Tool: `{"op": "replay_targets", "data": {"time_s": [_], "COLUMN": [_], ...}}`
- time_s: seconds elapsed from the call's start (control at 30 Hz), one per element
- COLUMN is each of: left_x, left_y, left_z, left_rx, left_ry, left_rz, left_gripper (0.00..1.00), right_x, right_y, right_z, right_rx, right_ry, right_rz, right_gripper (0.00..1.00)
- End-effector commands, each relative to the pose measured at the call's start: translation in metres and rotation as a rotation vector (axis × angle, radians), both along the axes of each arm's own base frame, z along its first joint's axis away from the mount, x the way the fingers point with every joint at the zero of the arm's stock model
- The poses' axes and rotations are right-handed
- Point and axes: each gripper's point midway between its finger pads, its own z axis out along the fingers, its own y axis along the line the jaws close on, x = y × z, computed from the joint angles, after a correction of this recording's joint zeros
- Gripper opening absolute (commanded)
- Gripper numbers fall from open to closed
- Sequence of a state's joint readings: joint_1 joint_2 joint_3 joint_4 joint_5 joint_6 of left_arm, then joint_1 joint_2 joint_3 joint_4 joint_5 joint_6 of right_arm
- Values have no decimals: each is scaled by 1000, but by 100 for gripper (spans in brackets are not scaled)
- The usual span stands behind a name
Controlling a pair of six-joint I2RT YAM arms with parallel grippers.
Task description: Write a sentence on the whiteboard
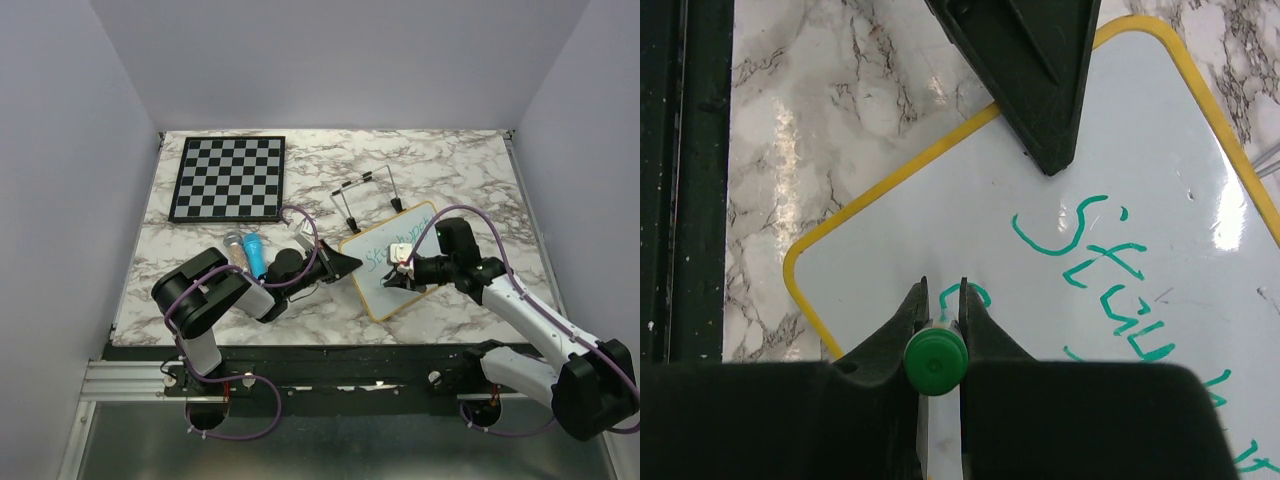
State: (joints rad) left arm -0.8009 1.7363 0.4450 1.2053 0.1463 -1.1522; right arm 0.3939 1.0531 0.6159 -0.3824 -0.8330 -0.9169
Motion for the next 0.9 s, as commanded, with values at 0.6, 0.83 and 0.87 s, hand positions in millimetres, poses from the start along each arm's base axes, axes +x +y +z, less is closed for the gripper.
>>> {"op": "replay_targets", "data": {"time_s": [0.6, 0.83, 0.87], "left_x": [2, 1, 0], "left_y": [-4, -3, -3], "left_z": [24, 23, 23], "left_rx": [-65, -63, -65], "left_ry": [-68, -66, -69], "left_rz": [2, 1, -1], "left_gripper": [0, 0, 0], "right_x": [-29, -21, -19], "right_y": [2, 20, 20], "right_z": [-14, 23, 29], "right_rx": [-36, 47, 51], "right_ry": [97, 130, 124], "right_rz": [85, 72, 67], "right_gripper": [1, 0, 0]}}
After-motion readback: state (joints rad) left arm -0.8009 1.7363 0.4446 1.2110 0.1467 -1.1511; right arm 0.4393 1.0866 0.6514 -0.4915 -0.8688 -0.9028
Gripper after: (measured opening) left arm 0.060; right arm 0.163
